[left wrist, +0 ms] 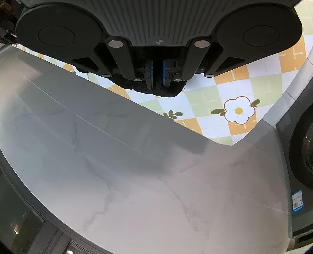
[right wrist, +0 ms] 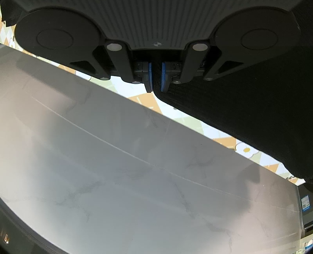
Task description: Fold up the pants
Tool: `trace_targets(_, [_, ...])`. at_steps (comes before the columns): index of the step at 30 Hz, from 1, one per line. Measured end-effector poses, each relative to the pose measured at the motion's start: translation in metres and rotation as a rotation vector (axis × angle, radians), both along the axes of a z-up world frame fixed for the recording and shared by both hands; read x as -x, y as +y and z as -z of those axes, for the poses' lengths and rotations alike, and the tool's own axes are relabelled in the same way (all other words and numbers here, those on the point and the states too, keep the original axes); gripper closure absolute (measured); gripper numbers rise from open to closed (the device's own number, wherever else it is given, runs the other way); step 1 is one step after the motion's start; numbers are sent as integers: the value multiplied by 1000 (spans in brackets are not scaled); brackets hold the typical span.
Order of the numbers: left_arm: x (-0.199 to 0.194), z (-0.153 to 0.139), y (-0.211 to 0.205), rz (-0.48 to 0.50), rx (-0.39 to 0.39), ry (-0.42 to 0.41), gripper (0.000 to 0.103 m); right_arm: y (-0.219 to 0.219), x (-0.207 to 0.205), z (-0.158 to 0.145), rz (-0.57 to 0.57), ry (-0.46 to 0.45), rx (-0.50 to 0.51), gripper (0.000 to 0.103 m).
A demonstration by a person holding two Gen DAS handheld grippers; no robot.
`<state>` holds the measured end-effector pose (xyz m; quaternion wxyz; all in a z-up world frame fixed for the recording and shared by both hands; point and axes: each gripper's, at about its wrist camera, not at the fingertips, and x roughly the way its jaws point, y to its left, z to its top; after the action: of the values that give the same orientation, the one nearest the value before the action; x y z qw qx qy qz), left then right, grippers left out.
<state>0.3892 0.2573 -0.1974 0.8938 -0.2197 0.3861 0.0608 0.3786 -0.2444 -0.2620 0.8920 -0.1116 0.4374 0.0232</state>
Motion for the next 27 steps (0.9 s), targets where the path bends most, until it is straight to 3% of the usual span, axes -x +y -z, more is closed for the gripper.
trace_targets(3, [0,0,1,-14,6,9,80,-1,-5,4,18,23,-21,94])
trace_targets(5, [3,-3,8,-48,15,29,48,0,-4,6,31,23,-32,92])
trace_targets(7, [10,-10,18,-86,39,19,44,0,-3,5,48,26,-36,83])
trace_targets(9, [26,-21,31,-100,103,-28,45,0,2,-1,63,15,-53,65])
trace_targets(13, [68,-43,37,-113,138,-88,46,-1,25,-23,89,-27,-113,64])
trace_targets(18, [107,-42,17,-78,125,-73,49,14,58,-40,99,-31,-206,62])
trace_targets(23, [104,-35,2,-22,170,-97,77,32,89,-33,94,4,-211,62])
trace_targets(25, [98,-34,-11,18,129,-85,93,32,93,-27,115,29,-246,62])
trace_targets(27, [96,-39,-19,26,102,-101,97,28,97,-27,150,31,-268,62])
